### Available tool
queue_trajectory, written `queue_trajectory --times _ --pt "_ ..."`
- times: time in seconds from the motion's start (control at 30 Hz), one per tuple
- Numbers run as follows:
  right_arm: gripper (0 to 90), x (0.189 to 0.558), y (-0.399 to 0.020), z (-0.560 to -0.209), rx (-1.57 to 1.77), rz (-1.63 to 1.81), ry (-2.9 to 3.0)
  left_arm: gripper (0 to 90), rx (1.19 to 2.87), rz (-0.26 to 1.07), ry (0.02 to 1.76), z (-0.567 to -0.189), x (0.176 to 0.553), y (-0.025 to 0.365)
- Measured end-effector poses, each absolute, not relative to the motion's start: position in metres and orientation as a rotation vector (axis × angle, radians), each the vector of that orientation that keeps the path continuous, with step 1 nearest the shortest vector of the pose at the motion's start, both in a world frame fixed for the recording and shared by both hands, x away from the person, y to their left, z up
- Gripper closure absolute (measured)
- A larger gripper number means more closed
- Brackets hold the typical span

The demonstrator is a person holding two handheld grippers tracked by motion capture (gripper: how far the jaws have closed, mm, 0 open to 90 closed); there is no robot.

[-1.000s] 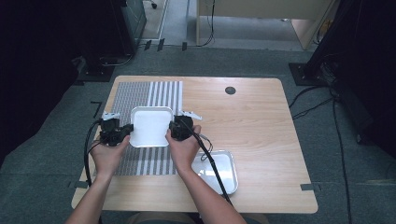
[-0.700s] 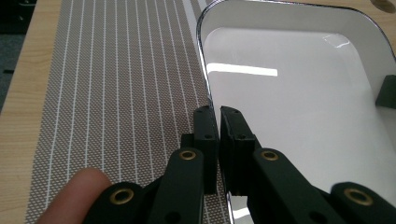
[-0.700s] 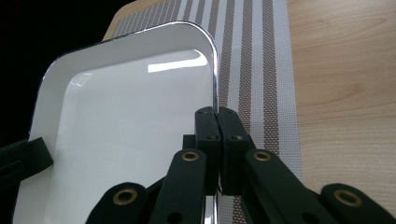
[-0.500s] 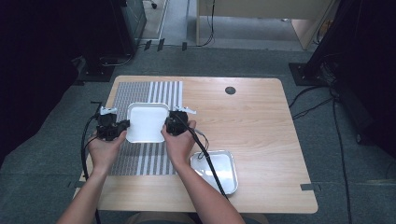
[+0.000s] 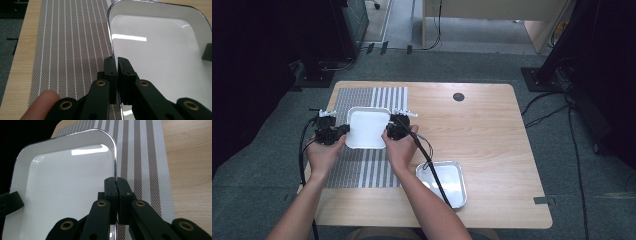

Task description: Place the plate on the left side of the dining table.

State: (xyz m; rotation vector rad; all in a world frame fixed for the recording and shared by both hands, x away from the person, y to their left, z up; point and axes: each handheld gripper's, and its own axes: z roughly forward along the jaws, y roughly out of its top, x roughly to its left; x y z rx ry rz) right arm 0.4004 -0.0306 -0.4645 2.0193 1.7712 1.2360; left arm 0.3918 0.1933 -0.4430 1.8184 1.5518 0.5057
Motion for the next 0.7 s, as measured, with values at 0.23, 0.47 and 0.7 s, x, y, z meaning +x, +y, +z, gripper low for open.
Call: queue_trajectory --times 0.23,0.47,0.7 --pt "89.4 0.41 -0.025 -0.469 2.014 1.187 1.787 87.2 1.805 0.464 1.575 -0.454 0.403 0.198" --pt "89.3 0.426 -0.019 -0.475 2.016 1.14 1.806 87.7 1.799 0.404 1.604 -0.463 0.419 0.204" --pt "89.0 0.438 -0.013 -0.479 1.997 1.087 1.84 88.5 1.763 0.341 1.651 -0.474 0.434 0.211"
